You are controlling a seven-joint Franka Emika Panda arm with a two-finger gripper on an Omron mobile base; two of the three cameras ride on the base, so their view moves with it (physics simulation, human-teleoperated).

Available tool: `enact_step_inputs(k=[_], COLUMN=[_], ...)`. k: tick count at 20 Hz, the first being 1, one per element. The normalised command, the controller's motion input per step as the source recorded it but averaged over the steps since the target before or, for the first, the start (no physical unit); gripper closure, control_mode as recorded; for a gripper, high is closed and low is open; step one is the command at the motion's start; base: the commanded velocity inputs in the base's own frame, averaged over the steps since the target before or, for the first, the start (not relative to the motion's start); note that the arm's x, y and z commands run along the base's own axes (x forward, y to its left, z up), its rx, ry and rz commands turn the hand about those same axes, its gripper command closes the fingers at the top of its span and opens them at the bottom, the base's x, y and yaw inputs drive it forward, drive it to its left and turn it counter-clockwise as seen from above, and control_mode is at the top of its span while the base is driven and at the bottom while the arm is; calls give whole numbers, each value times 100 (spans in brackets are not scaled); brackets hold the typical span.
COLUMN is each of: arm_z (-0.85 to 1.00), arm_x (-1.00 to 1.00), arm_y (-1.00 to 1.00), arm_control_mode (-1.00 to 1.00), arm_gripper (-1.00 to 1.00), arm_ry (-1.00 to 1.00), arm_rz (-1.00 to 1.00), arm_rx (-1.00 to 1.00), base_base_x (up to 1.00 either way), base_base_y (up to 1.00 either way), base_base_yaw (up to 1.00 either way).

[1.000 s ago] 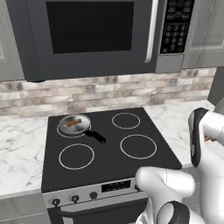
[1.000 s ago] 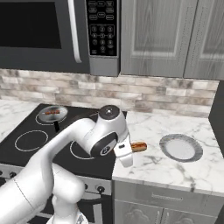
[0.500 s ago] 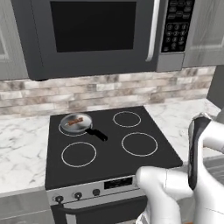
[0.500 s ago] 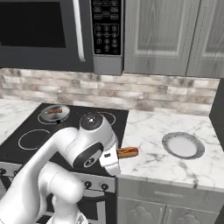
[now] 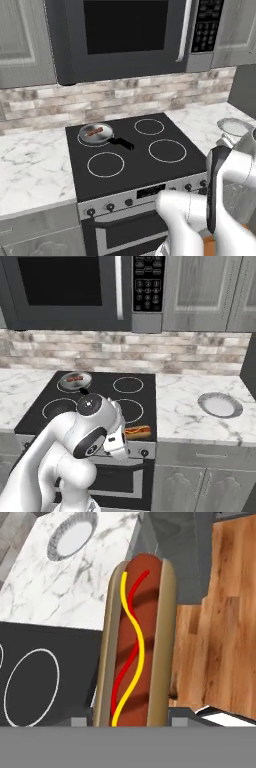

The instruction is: Place the cold items (orange and lemon wedge) from the fridge in one tupperware on the dining counter. Place the warm items (kebab skewer and hot dog) in the stove area in another tupperware.

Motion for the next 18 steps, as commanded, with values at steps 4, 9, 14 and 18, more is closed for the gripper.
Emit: enact_step_inputs(k=[4,9,14,18], arm_z=[0,0,0,0], arm_x=[0,0,0,0], arm_y=[0,0,0,0], arm_control_mode=[100,100,100,100], arm_gripper=[100,100,100,100], arm_ry=[0,0,0,0], arm_rz=[0,0,0,0], arm_rx=[0,0,0,0], base_base_x=[-99,-100,-100,-100], base_base_y=[1,0,5,25], base_base_yaw=[-41,-44,-43,-41])
